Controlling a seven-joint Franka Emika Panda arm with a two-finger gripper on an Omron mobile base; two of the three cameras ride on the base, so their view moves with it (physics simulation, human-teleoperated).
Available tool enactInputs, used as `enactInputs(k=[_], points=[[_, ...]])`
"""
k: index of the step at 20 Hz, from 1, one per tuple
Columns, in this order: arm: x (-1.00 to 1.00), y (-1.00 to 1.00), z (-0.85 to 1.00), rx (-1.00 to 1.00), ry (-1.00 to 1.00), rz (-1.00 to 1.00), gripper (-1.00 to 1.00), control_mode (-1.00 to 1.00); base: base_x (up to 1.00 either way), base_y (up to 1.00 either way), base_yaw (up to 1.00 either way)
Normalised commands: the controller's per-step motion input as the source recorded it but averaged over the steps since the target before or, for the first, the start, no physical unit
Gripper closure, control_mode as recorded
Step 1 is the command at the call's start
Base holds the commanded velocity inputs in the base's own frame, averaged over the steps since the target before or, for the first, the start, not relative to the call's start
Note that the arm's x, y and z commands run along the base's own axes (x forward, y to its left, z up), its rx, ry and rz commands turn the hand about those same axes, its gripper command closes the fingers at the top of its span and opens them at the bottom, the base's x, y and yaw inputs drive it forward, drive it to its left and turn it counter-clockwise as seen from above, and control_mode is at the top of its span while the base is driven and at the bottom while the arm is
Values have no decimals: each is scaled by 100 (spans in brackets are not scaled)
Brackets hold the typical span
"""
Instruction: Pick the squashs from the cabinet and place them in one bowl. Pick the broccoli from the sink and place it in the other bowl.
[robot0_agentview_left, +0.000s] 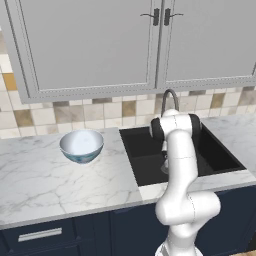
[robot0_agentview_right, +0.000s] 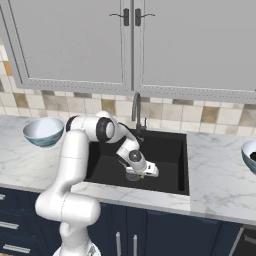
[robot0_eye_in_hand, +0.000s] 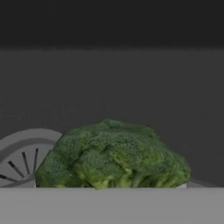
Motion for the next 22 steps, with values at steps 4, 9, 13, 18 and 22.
enactInputs(k=[4, 9, 13, 18, 22], points=[[5, 0, -3, 1, 0, 1, 100, -100, 0, 0, 0], [2, 0, 3, -1, 0, 0, 100, -100, 0, 0, 0], [-1, -4, 46, -3, 1, -4, 100, -100, 0, 0, 0], [0, -15, 68, 5, 9, -8, 100, -100, 0, 0, 0], [0, -17, 64, 9, 7, -3, 100, -100, 0, 0, 0]])
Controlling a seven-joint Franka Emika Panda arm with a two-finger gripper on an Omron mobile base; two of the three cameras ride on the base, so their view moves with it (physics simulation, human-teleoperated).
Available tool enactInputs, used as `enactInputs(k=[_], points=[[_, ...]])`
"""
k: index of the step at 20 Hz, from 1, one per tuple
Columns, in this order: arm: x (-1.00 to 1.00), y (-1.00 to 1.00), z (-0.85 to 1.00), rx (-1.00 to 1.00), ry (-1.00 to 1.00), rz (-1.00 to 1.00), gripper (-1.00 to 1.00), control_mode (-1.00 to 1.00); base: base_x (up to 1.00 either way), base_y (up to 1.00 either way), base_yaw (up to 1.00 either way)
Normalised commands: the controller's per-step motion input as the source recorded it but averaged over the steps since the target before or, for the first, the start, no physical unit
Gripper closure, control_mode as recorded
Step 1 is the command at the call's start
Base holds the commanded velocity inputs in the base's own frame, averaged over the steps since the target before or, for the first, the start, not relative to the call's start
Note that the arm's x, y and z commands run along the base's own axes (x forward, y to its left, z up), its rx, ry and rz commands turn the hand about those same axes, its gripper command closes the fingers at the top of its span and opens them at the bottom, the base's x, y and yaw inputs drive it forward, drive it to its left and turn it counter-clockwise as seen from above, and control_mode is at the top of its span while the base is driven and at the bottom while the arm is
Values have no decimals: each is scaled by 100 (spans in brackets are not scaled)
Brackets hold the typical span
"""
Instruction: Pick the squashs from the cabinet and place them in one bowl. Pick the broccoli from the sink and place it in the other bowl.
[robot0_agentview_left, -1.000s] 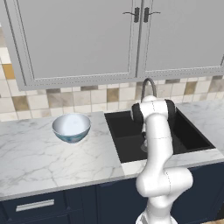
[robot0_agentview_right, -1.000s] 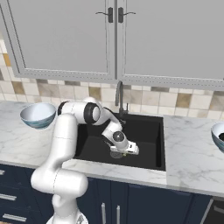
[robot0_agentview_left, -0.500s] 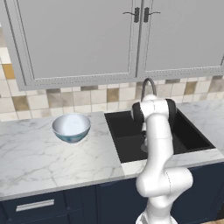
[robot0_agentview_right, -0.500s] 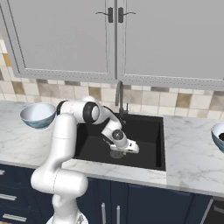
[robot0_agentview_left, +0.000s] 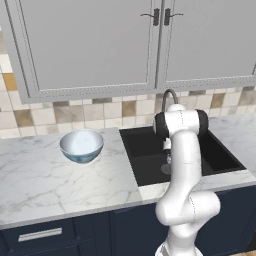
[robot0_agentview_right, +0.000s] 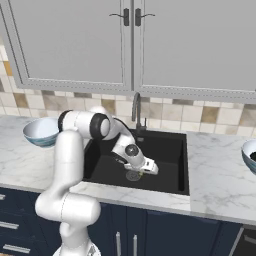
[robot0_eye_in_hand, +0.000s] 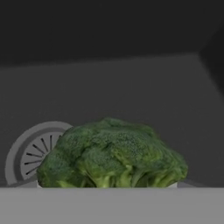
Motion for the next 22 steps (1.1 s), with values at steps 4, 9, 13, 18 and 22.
enactInputs(k=[4, 9, 13, 18, 22], points=[[1, -29, 55, 11, 4, -1, 100, -100, 0, 0, 0], [-1, -18, 64, 8, 4, 0, 100, -100, 0, 0, 0], [-25, -8, 59, 3, 1, 0, 100, -100, 0, 0, 0], [-37, -2, 51, 0, 0, 1, 100, -100, 0, 0, 0], [-32, 0, 51, 2, 0, 1, 100, -100, 0, 0, 0]])
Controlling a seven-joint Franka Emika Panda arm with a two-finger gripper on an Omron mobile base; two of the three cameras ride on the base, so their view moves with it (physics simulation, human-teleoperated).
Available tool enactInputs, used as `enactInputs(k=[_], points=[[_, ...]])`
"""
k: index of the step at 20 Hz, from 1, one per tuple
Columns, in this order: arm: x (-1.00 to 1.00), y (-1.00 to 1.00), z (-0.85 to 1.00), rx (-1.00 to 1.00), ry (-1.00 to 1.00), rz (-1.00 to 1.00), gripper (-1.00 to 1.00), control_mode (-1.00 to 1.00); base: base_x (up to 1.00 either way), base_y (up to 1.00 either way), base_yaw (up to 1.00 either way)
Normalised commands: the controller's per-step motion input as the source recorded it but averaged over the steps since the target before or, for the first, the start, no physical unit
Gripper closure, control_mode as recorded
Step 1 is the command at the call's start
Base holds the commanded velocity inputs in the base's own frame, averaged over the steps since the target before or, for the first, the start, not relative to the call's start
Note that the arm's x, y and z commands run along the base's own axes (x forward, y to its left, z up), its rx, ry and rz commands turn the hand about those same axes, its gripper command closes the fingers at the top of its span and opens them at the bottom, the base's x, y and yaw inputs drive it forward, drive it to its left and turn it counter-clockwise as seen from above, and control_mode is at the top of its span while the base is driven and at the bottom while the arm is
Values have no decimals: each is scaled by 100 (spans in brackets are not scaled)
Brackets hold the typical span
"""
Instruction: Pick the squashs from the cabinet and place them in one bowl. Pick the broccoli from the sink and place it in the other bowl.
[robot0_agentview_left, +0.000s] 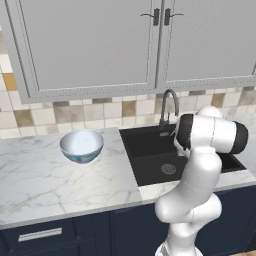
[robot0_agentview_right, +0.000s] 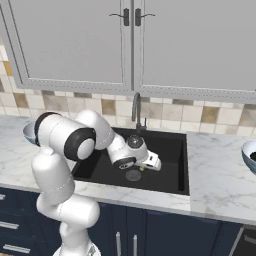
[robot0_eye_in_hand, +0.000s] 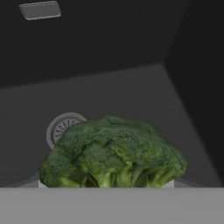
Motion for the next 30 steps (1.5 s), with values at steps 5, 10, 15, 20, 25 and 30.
enactInputs(k=[5, 10, 15, 20, 25, 30], points=[[-3, -1, 69, 6, 2, 0, 100, -100, 0, 0, 0], [-13, -11, 61, 5, 7, 0, 100, -100, 0, 0, 0], [-34, -7, 57, 4, 3, 0, 100, -100, 0, 0, 0], [-42, -1, 60, 3, 1, 0, 100, -100, 0, 0, 0], [-46, 25, 65, 0, 0, 0, 100, -100, 0, 0, 0], [-43, 58, 48, -1, -4, 0, 100, -100, 0, 0, 0]])
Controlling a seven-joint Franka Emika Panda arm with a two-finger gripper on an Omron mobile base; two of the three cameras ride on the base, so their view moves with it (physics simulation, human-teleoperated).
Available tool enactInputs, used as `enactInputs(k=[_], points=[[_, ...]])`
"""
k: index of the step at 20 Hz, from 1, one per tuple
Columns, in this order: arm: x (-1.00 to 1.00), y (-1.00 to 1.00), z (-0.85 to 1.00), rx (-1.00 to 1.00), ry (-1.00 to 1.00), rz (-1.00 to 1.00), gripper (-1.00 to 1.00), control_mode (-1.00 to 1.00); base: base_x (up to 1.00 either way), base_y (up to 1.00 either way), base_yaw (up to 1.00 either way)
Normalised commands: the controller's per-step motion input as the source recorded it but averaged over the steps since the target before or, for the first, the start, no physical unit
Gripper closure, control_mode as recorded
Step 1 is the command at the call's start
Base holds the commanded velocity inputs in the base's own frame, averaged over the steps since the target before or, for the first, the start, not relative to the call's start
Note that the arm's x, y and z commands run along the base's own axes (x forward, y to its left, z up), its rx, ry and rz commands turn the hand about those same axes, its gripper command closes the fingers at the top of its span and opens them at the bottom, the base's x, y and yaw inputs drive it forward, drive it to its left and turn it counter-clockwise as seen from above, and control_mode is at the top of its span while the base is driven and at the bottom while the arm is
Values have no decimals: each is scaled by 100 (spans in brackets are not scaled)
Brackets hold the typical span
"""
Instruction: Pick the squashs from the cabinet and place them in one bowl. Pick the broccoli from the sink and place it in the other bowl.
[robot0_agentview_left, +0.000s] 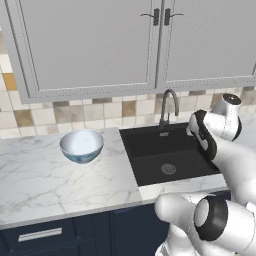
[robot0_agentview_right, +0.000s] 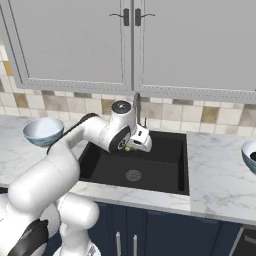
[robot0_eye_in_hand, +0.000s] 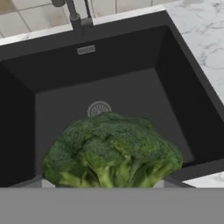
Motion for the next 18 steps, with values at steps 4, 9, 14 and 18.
enactInputs(k=[4, 9, 14, 18], points=[[-30, 75, 23, -5, -7, 0, 100, -100, 0, 0, 0], [0, 89, 0, -9, -2, 4, 100, -100, 0, 0, 0], [11, 94, 4, -9, 11, 14, 100, -100, 0, 0, 0], [32, 60, 13, -8, 12, 17, 100, -100, 0, 0, 0]])
